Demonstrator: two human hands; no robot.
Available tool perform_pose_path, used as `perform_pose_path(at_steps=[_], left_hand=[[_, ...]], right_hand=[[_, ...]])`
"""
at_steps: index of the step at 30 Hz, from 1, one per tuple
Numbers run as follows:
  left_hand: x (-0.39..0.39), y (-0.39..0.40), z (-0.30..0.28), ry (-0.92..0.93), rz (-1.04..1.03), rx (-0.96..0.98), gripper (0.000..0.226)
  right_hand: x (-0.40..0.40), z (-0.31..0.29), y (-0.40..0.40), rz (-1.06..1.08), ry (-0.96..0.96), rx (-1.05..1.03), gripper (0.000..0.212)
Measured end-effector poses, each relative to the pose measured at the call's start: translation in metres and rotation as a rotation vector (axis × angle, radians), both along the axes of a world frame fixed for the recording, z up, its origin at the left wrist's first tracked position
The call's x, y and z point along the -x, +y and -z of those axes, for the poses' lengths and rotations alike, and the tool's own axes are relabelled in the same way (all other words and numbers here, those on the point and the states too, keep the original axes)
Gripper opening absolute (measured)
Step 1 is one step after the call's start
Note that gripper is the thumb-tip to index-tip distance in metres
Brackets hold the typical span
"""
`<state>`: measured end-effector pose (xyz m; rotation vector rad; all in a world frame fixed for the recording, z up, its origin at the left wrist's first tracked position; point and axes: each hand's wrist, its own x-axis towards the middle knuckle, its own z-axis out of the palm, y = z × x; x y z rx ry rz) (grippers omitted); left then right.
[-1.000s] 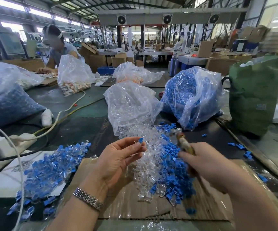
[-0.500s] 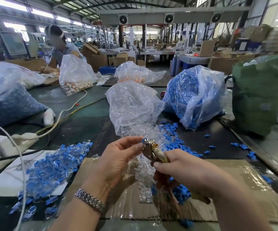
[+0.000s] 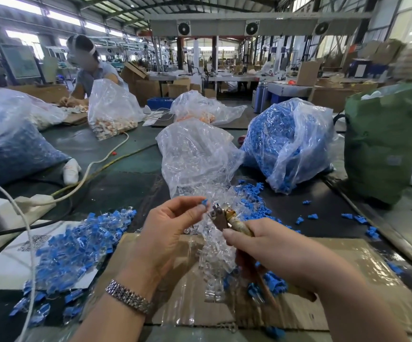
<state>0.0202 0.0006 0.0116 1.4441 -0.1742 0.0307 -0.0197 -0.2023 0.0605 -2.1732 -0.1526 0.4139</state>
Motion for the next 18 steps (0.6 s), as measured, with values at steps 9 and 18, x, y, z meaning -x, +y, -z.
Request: perform_pose_path(at_steps=[9, 18], left_hand=[[-0.006, 0.027, 0.002, -0.028, -0.768, -1.154, 0.017], [0.001, 0.007, 0.001, -0.045, -0.089, -0.992, 0.016]], right_hand=[[-0.027, 0.022, -0.05, 0.422, -0.153, 0.697, 0.038], [-0.034, 0.045, -0.05, 0.449, -0.103, 0.781, 0.067]])
